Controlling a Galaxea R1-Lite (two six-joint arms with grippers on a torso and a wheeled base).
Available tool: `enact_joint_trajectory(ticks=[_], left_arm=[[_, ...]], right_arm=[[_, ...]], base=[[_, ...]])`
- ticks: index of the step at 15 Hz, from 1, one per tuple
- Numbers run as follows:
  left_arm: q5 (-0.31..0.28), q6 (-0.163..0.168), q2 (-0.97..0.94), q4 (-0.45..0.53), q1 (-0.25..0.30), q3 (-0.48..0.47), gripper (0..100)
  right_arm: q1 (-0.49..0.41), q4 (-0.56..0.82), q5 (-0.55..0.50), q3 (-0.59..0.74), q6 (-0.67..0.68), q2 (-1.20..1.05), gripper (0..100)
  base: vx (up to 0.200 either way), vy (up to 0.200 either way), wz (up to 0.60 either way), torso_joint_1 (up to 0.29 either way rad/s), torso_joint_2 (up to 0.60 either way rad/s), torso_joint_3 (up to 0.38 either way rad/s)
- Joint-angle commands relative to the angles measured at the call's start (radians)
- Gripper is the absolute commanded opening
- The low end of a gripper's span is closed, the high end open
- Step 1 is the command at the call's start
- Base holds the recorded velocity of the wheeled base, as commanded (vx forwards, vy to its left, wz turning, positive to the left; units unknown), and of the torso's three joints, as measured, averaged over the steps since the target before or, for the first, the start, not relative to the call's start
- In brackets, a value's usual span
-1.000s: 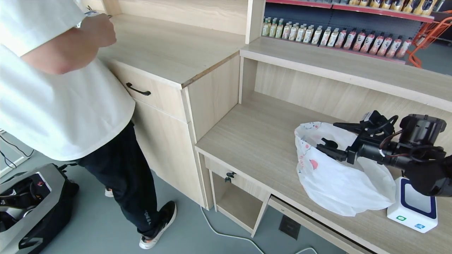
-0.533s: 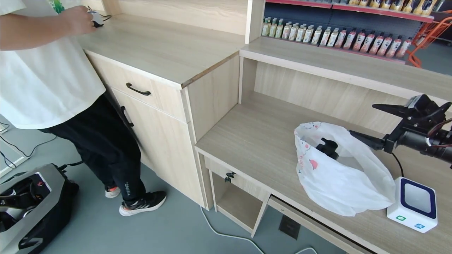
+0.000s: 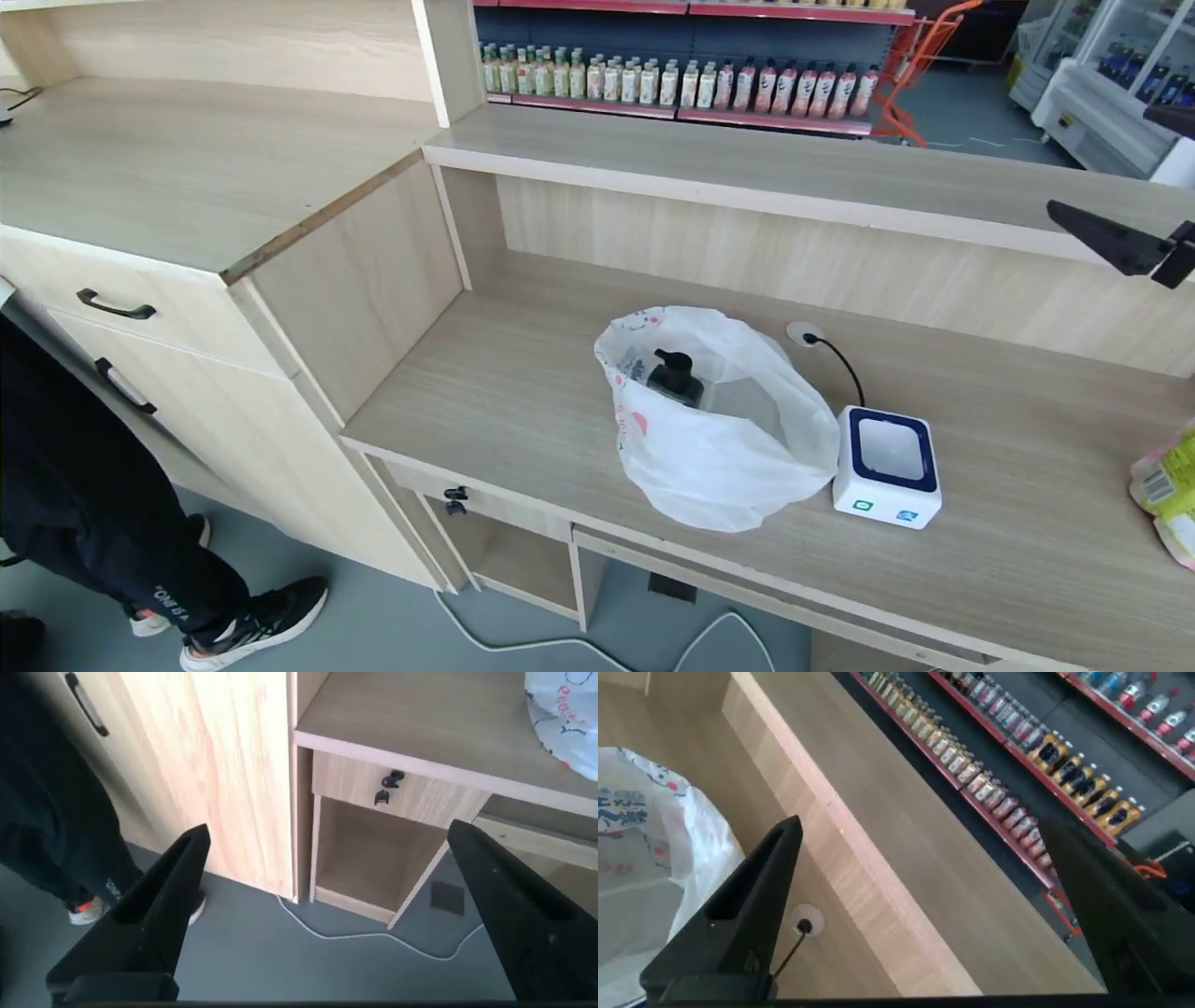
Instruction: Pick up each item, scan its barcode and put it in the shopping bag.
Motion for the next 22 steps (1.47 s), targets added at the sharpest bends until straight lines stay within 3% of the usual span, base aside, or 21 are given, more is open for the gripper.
enact_joint_trajectory(ticks=[1, 5, 9, 14, 19, 22], left_arm=[[0.000, 0.000, 0.000, 0.000, 0.001, 0.000, 100], [0.000, 0.000, 0.000, 0.000, 0.001, 0.000, 100], [0.000, 0.000, 0.000, 0.000, 0.001, 0.000, 100], [0.000, 0.000, 0.000, 0.000, 0.001, 0.000, 100], [0.000, 0.000, 0.000, 0.000, 0.001, 0.000, 100], [0.000, 0.000, 0.000, 0.000, 0.001, 0.000, 100]], right_arm=[[-0.075, 0.003, -0.003, 0.027, -0.003, -0.074, 100], [-0.205, 0.050, -0.003, 0.142, -0.004, -0.094, 100], [-0.214, 0.213, -0.085, 0.160, 0.011, -0.062, 100], [-0.223, 0.303, -0.092, 0.186, 0.232, -0.079, 100], [-0.254, 0.402, -0.102, 0.251, 0.198, -0.142, 100], [-0.300, 0.426, -0.102, 0.242, 0.036, -0.031, 100]], base=[[0.000, 0.000, -0.60, -0.002, 0.00, 0.002], [0.000, 0.000, -0.60, 0.005, 0.00, 0.000], [0.000, 0.000, -0.30, 0.001, 0.00, 0.001], [0.000, 0.000, 0.00, 0.000, 0.00, 0.000], [0.000, 0.000, 0.00, 0.000, 0.00, 0.000], [0.000, 0.000, 0.00, 0.000, 0.00, 0.000]])
